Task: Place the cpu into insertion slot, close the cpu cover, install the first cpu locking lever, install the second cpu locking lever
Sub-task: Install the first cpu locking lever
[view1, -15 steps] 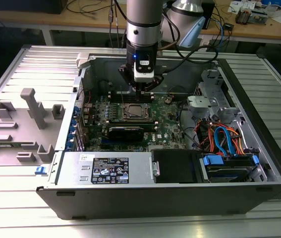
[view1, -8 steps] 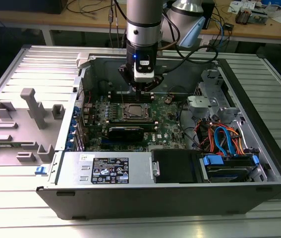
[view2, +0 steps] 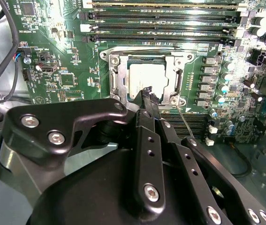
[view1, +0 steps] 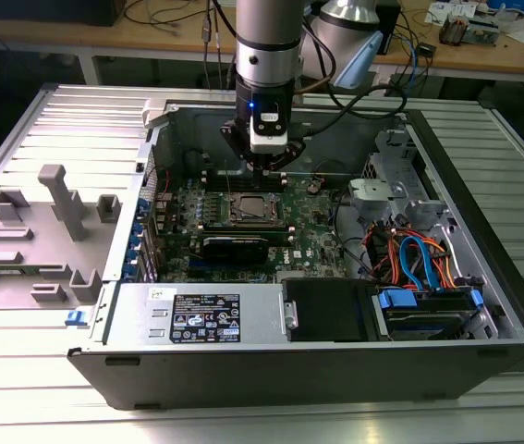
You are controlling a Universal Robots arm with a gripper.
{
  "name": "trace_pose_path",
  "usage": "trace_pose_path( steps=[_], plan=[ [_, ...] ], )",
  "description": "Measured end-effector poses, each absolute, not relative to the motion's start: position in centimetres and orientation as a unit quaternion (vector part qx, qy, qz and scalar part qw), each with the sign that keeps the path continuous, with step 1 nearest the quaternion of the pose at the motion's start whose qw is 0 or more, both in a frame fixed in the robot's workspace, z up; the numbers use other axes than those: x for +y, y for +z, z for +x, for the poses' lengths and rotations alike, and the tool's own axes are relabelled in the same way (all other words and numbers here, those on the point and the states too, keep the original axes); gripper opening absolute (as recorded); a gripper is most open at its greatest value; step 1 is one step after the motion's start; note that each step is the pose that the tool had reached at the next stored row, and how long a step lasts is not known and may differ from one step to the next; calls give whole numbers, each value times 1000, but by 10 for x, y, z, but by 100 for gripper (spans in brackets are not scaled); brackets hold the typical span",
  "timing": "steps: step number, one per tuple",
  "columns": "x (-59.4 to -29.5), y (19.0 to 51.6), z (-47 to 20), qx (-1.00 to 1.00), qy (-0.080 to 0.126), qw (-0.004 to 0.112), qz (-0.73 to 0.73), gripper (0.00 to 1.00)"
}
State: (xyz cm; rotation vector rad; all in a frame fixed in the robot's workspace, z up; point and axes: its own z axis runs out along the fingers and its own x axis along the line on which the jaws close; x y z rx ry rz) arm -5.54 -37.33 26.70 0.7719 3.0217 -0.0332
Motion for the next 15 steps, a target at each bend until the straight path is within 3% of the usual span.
trace_pose_path(
  steps=[15],
  plan=[
    [-374, 267, -56, 988, -9, 12, 156, 11]
  ],
)
